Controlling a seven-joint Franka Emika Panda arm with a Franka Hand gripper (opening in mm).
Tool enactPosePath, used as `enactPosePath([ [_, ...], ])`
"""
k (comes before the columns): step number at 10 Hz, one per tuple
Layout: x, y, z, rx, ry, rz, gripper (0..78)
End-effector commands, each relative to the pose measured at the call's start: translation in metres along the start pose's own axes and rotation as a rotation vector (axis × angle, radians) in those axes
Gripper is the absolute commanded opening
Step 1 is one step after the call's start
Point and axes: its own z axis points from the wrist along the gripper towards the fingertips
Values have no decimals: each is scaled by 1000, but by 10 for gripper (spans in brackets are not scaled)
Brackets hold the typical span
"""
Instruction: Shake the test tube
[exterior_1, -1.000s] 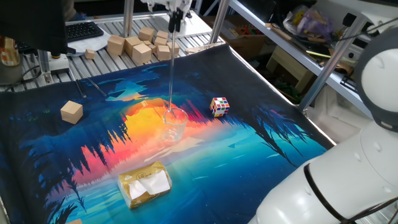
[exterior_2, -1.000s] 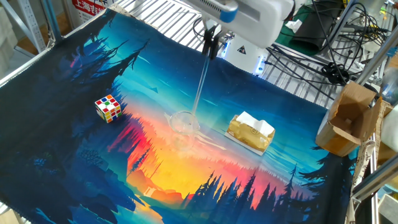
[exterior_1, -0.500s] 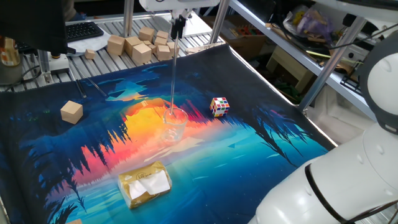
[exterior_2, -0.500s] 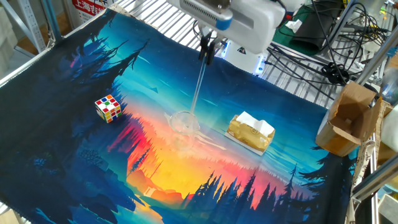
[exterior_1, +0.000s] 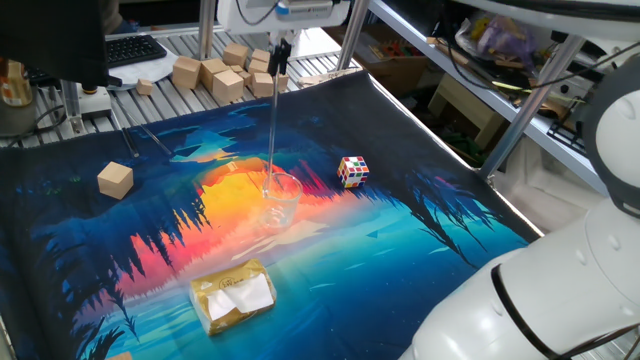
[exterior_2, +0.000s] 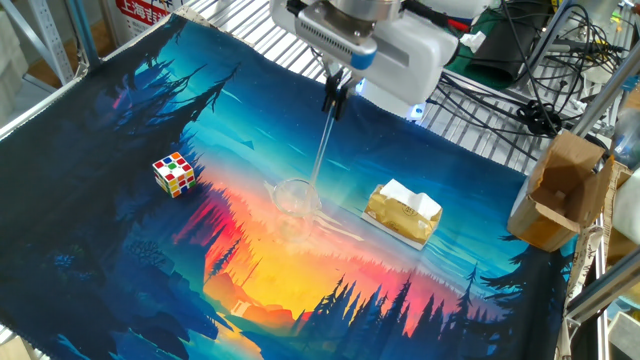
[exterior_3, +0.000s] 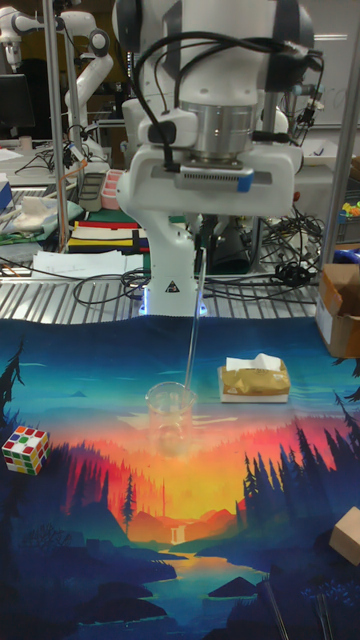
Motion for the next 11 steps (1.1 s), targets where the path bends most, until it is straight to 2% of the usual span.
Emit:
enactPosePath([
  [1,1,-5,7,-2,-10,-13,11],
  [4,2,-5,21,-6,-25,-11,11],
  [8,4,-5,28,-9,-26,-11,11],
  [9,5,-3,39,-11,-44,-6,11],
  [11,6,-2,47,-12,-56,-5,11],
])
